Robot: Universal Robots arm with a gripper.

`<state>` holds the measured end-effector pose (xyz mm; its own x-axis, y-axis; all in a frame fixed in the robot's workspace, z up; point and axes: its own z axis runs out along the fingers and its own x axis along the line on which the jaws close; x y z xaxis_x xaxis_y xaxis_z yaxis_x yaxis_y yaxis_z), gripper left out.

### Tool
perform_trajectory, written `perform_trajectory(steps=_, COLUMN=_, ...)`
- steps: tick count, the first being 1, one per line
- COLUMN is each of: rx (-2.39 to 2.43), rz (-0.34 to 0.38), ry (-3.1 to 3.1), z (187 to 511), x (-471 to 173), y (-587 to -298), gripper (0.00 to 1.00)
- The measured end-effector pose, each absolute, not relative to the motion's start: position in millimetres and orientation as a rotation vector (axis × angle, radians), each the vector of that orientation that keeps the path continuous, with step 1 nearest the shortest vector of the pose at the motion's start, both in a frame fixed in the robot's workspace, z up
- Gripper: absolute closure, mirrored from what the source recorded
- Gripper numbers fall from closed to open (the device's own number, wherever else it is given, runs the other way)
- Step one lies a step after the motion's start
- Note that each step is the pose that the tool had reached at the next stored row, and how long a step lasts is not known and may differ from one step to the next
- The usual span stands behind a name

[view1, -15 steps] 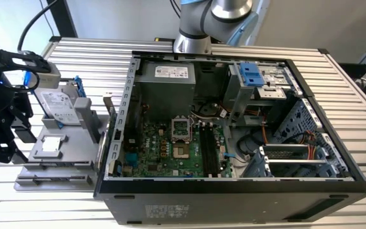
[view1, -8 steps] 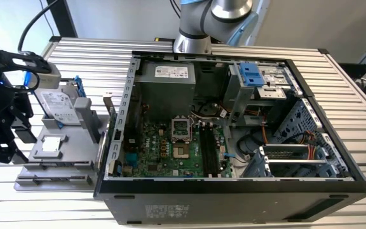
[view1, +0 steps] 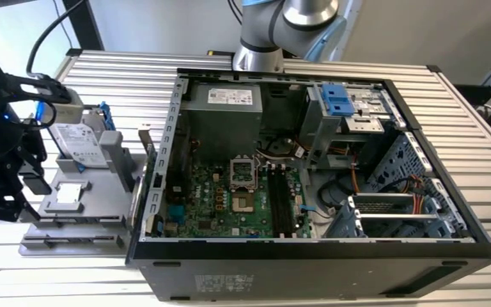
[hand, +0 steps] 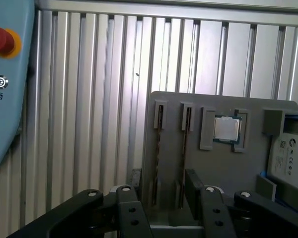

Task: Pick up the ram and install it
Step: 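Pick up the ram and move it above insertion slot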

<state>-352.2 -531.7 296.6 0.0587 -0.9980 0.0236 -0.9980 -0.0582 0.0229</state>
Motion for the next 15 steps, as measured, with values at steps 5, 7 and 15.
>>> perform_trajectory(steps=5, rx=2.261, rz=0.002, ry=-2.133, z=295.1, x=-352.2, y=-531.8, gripper=0.0)
perform_trajectory(steps=7, rx=2.262, rz=0.002, ry=-2.133, z=294.9, x=-352.2, y=-531.7, gripper=0.0)
perform_trajectory(steps=15, rx=2.261, rz=0.003, ry=-2.133, z=288.1, x=-352.2, y=-531.7, gripper=0.0)
